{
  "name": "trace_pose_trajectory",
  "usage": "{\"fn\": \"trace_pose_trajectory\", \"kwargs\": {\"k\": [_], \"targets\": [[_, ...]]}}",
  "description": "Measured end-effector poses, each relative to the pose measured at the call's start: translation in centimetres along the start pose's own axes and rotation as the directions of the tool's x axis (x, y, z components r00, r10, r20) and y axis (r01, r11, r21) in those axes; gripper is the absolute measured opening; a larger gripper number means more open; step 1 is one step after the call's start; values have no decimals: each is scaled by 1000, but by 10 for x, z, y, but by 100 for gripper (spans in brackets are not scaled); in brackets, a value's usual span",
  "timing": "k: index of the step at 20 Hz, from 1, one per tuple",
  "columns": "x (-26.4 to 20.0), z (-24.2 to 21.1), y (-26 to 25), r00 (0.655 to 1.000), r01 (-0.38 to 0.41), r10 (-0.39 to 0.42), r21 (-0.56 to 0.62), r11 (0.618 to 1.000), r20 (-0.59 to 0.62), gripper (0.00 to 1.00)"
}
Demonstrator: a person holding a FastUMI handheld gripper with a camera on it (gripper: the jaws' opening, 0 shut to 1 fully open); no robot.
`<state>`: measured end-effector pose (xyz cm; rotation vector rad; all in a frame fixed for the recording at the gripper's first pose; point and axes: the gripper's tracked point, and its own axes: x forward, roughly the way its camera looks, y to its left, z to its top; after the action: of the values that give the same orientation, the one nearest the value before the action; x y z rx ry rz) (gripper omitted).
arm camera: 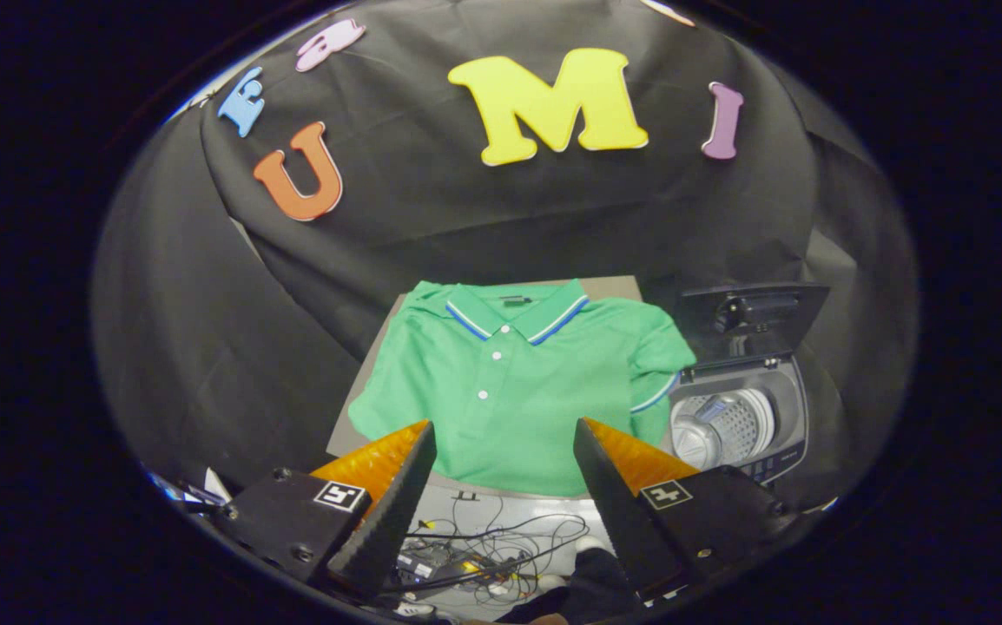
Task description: Put the clothes into the washing machine and then close the washing machine lid.
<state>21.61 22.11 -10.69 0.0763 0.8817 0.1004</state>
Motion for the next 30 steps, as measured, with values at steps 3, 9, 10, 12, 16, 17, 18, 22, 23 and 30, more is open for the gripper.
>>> {"fn": "trace_pose_trajectory", "kwargs": {"k": [3, 9, 10, 12, 16, 17, 18, 22, 23, 30], "targets": [[24, 7, 12, 995, -15, 16, 5, 1000, -101, 100], [70, 20, 25, 971, 21, -24, -15, 1000, -238, 100], [77, 20, 27, 963, 24, -27, -15, 1000, -268, 100], [91, 13, 25, 948, 48, -47, -3, 999, -315, 100], [112, 8, 25, 917, 94, -91, -9, 995, -389, 100], [117, 7, 24, 911, 101, -96, -8, 995, -401, 100], [120, 7, 25, 904, 110, -101, -1, 994, -414, 100], [126, 6, 21, 877, 160, -146, -9, 987, -457, 97], [126, 6, 22, 866, 166, -161, -30, 986, -474, 98], [129, 2, 18, 826, 210, -247, -130, 969, -507, 95]]}}
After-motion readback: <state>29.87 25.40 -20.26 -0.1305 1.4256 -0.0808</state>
